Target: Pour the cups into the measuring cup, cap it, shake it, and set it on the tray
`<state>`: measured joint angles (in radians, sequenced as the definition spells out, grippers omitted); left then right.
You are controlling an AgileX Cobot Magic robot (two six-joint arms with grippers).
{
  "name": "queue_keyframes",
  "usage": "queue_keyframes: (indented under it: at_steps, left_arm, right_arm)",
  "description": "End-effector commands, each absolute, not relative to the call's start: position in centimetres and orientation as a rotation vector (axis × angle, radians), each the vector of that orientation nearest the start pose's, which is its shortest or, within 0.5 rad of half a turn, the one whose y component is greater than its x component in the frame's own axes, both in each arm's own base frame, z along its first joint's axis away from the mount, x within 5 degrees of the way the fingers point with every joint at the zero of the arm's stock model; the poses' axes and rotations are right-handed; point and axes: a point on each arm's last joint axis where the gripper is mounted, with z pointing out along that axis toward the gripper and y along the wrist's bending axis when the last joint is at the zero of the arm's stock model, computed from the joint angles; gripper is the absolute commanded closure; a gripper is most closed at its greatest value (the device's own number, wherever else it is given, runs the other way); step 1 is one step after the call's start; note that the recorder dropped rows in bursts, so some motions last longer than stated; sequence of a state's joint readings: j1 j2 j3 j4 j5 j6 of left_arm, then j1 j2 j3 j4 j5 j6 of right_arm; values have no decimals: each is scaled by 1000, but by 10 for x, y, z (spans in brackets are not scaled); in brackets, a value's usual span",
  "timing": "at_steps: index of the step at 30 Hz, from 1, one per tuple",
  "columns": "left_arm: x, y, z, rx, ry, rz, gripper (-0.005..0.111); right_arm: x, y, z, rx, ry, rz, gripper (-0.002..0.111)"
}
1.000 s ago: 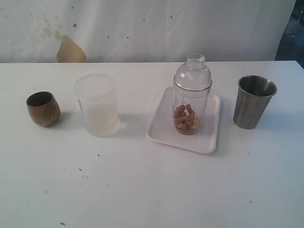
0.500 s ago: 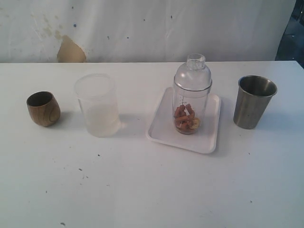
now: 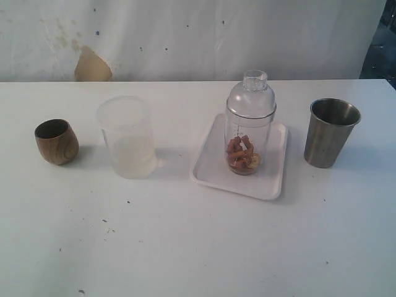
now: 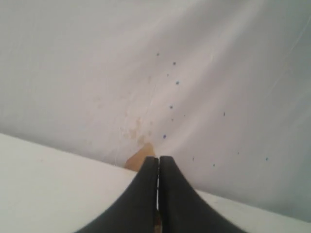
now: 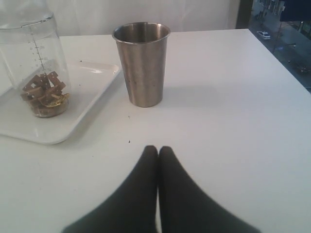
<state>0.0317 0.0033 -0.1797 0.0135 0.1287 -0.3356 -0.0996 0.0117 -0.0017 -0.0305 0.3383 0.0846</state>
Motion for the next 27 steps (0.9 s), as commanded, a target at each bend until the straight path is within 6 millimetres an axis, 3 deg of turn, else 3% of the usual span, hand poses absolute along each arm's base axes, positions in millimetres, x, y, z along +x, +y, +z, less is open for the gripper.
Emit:
queue_keyframes:
  at_steps: [1, 5, 10, 25, 27]
  left_arm:
    - [52, 2, 229, -282, 1508, -239, 106]
    - [56, 2, 204, -296, 1580, -233, 106]
    - [56, 2, 193, -311, 1684, -218, 106]
    - [56, 2, 195, -306, 1656, -221, 106]
    - [56, 3, 195, -228, 1666, -143, 106]
  right_arm:
    - [54, -6, 182, 145, 1823, -44, 108]
    - [54, -6, 182, 145, 1823, -44, 108]
    - [54, -6, 182, 145, 1823, -44, 108]
    - [54, -6, 182, 145, 1823, -44, 108]
    - [54, -6, 182, 145, 1823, -44, 108]
